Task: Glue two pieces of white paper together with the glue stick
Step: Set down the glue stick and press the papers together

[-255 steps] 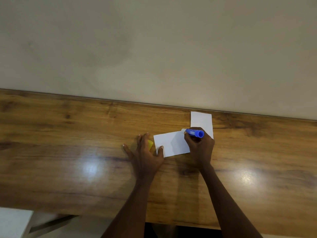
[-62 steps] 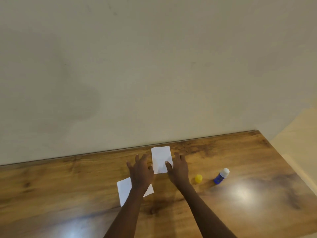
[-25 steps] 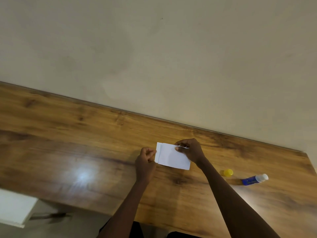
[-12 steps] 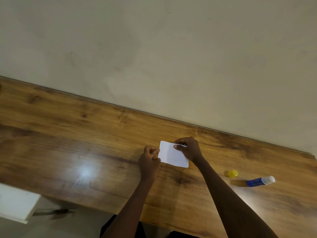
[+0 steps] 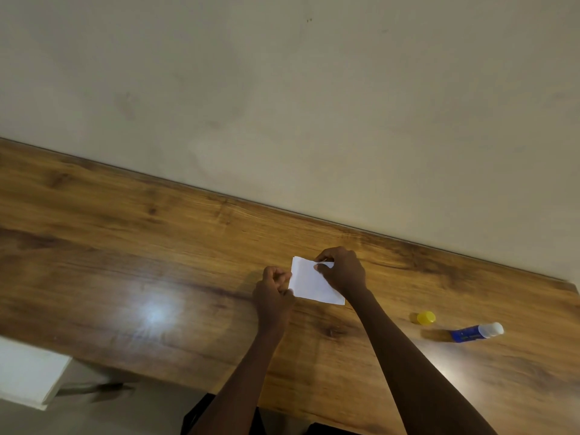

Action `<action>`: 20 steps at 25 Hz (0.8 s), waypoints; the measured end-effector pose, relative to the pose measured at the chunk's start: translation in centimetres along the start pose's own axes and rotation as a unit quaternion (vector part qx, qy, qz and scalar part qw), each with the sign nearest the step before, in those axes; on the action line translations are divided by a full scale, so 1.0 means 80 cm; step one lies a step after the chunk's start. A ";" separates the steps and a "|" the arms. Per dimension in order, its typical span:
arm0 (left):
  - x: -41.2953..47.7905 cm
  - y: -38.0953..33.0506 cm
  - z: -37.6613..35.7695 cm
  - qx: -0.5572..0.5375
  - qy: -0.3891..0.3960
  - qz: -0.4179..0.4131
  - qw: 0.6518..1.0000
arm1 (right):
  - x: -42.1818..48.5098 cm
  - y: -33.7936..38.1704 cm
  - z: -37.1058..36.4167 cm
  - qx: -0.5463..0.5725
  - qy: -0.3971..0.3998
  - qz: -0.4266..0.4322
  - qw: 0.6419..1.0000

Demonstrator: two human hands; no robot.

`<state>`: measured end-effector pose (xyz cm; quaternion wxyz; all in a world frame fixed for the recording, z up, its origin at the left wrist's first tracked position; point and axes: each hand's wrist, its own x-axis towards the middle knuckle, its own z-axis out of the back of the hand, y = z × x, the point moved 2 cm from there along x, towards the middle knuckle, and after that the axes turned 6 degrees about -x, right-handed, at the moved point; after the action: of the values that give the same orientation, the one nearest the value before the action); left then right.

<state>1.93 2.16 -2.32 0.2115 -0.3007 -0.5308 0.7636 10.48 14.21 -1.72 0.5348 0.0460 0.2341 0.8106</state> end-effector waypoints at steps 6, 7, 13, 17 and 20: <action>0.000 -0.002 -0.016 0.174 0.050 -0.041 0.983 | -0.027 0.007 -0.016 -0.097 -0.138 -0.032 0.985; 0.001 -0.002 -0.020 0.211 0.068 -0.039 0.974 | -0.031 0.009 -0.021 -0.113 -0.138 -0.027 0.984; 0.013 0.002 -0.022 0.294 0.119 -0.032 0.948 | -0.053 0.015 -0.052 -0.121 -0.026 0.026 0.992; 0.016 -0.003 -0.022 0.292 0.122 0.000 0.948 | -0.072 -0.044 -0.034 -0.126 -0.094 -0.084 0.984; 0.015 -0.007 -0.021 0.282 0.115 0.004 0.953 | -0.073 -0.056 -0.023 -0.123 -0.101 -0.077 0.984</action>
<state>2.19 4.25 -2.50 0.3440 -0.3167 -0.2651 0.8432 16.12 9.82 -4.25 0.6180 0.0438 0.0804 0.7808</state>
